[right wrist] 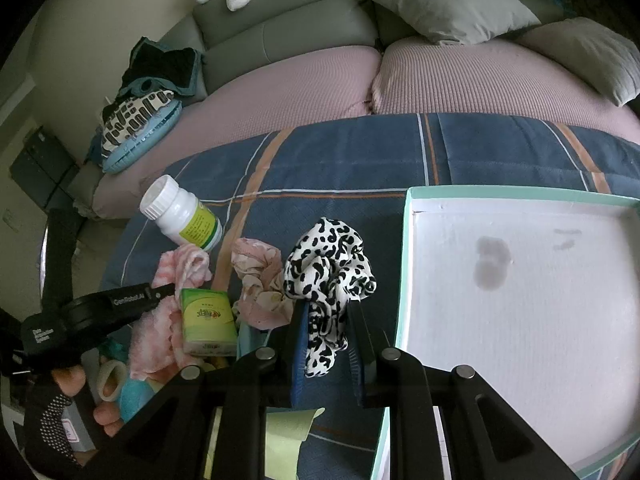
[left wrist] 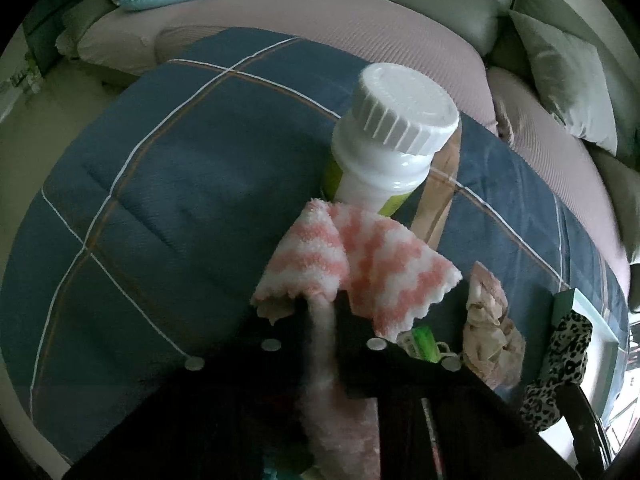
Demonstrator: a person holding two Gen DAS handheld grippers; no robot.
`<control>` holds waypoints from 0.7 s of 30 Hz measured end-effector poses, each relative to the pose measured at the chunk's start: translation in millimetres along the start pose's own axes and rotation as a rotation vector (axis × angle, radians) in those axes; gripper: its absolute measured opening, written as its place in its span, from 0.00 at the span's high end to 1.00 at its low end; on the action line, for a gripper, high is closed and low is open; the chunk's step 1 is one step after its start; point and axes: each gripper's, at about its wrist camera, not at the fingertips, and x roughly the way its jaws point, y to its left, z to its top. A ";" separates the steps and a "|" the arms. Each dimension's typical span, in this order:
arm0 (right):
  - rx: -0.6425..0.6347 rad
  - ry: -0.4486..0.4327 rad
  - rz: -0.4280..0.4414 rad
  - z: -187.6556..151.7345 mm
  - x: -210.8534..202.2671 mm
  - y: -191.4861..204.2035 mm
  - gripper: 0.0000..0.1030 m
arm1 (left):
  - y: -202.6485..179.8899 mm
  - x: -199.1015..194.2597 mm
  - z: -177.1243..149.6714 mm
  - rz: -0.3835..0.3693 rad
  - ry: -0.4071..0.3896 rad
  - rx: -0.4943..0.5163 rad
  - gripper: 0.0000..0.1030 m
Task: Organize soft objects
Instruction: 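Lift the towel with the left tool while the right tool carries the scrunchie to the tray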
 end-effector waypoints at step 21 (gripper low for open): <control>0.012 -0.050 0.023 0.3 -14.6 0.3 0.81 | -2.4 -63.0 8.1 -0.203 -0.156 -0.025 0.94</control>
